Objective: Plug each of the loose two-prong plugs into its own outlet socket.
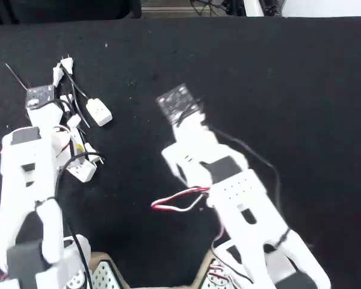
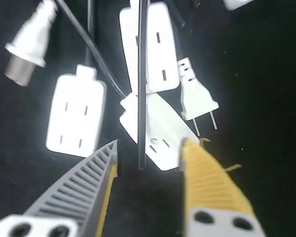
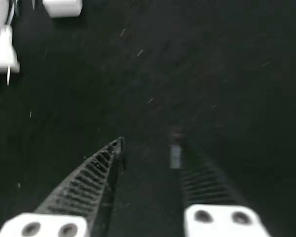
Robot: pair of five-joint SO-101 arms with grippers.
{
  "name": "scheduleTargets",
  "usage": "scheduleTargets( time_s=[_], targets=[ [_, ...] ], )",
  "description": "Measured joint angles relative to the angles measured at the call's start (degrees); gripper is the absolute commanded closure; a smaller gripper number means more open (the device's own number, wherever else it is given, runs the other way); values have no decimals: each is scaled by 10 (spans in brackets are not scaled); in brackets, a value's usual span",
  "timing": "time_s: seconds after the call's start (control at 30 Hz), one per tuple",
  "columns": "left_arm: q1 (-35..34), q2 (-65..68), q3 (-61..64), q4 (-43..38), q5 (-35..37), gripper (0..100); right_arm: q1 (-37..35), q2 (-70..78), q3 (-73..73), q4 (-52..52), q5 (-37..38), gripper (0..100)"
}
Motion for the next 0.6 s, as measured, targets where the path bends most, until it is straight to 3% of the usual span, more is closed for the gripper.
scheduleTargets(
  time_s=[0.37,0.5,0.6],
  targets=[
    [3,132,-1,-32,242,712,-11,19,69,-84,24,770],
    [4,149,-11,-30,273,719,-11,19,69,-85,29,770],
    [4,152,-14,-28,275,834,-11,19,69,-85,29,770]
  ],
)
